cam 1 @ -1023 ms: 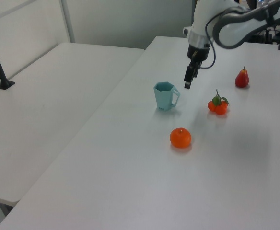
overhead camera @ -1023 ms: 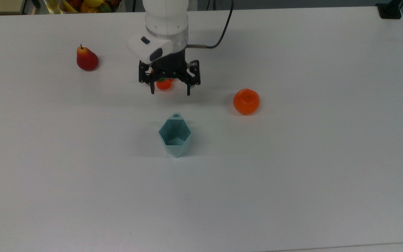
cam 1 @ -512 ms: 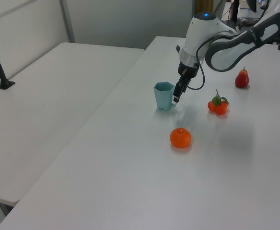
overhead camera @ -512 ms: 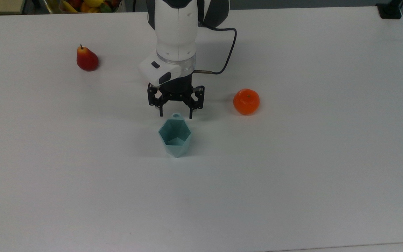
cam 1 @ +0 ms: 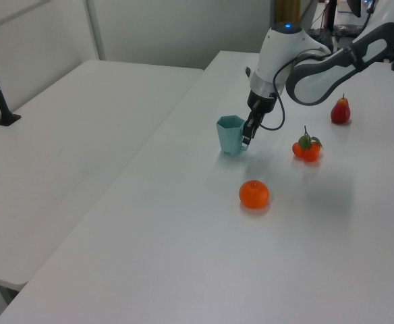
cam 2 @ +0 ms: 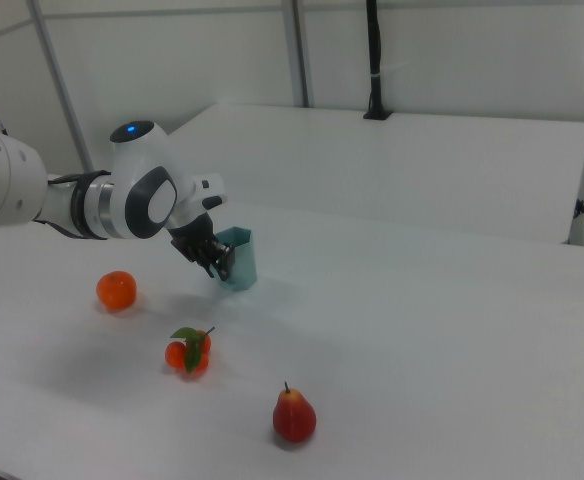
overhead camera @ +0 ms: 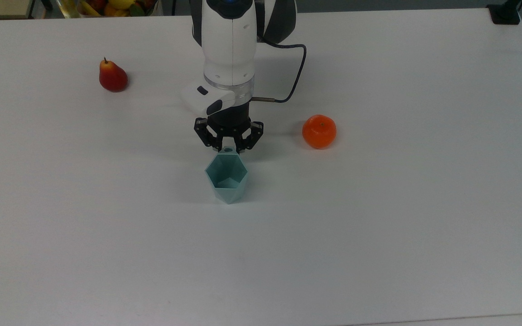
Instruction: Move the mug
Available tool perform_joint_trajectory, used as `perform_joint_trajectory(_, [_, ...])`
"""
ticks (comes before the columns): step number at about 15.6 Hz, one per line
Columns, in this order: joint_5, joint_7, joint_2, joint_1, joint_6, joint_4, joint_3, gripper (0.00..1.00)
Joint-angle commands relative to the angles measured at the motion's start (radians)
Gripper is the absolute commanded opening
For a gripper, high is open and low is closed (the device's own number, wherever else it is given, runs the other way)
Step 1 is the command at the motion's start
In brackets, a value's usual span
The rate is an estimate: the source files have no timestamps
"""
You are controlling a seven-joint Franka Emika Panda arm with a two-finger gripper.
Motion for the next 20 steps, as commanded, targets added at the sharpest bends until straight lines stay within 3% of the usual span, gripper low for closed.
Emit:
perform_joint_trajectory(1, [-0.020,0.031,-0.020,0.014,0.010,-0.005,-0.008,0.09])
perform_joint_trajectory(5, [-0.020,0.040,-0.118,0.014,-0.070,-0.066,-0.007,0.05])
perform_joint_trajectory(11, [-0.021,0.048,-0.289,0.083,-0.073,-0.293,-0.007,0.06])
perform_joint_trajectory(17, [-0.079,0.138,-0.295,0.123,-0.072,-0.344,0.002,0.13])
perform_joint_trajectory(18, [-0.081,0.141,-0.294,0.123,-0.073,-0.344,0.002,0.28])
perform_joint_trajectory(20, [-0.079,0.140,-0.290,0.123,-0.076,-0.344,0.004,0.46])
